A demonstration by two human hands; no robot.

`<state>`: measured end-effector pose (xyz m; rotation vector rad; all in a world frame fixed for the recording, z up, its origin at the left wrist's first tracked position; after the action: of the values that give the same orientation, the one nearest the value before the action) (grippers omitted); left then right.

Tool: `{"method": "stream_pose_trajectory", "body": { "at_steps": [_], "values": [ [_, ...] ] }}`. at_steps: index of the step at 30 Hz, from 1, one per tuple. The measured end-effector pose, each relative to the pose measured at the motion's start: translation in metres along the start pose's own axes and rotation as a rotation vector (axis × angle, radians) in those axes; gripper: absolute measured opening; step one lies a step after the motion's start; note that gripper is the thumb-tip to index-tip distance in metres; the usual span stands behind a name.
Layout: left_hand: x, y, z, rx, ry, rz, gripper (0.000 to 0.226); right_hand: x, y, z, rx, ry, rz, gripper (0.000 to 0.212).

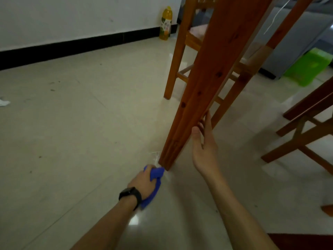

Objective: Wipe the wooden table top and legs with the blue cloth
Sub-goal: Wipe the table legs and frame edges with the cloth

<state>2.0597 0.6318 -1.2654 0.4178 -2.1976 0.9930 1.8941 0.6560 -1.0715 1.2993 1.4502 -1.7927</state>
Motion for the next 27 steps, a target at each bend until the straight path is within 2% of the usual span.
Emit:
{"method": "stream_pose_trajectory", "body": {
  "at_steps": [3, 5, 8, 11, 15, 17, 19, 24, 27],
  "values": [
    [0.006, -0.032, -0.005, 0.140, -0.002, -0.147, 0.013, 0.011, 0.011, -0.005, 0.013, 0.023, -0.009, 0.055],
    [0.008, -0.046, -0.025, 0.167, -0.050, -0.221, 0.017, 0.027, 0.020, -0.012, -0.033, 0.119, 0.062, 0.052],
    [0.006, -0.052, -0.078, 0.065, -0.138, -0.321, 0.031, 0.049, 0.050, -0.052, -0.269, 0.441, 0.142, 0.055],
    [0.008, -0.056, -0.147, -0.051, -0.283, -0.470, 0.050, 0.030, 0.076, -0.128, -0.450, 0.737, 0.256, 0.054],
    [0.040, -0.079, -0.250, -0.254, -0.376, -0.386, 0.061, -0.042, 0.070, -0.210, -0.530, 0.892, 0.385, 0.069],
    [0.066, -0.103, -0.304, -0.353, -0.415, -0.357, 0.070, -0.088, 0.052, -0.239, -0.532, 0.931, 0.393, 0.083],
    [0.103, -0.136, -0.357, -0.419, -0.449, -0.345, 0.076, -0.147, 0.025, -0.260, -0.545, 0.977, 0.408, 0.086],
    [0.206, -0.231, -0.476, -0.466, -0.409, -0.312, 0.086, -0.312, -0.056, -0.282, -0.727, 0.918, 0.278, 0.046],
    [0.256, -0.292, -0.533, -0.366, -0.360, -0.398, 0.074, -0.399, -0.102, -0.285, -0.770, 0.776, 0.148, 0.034]
  ]
}}
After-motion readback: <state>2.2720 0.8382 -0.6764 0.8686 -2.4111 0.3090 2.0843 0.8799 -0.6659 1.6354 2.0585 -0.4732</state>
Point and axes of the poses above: each hand's wrist, its own z-axis towards the middle knuckle, its own y-axis out of the palm, x = y × z, the point moved 3 cm from there along z, towards the middle knuckle, and after that the axes turned 7 degrees about -x, right-handed, at the moved point
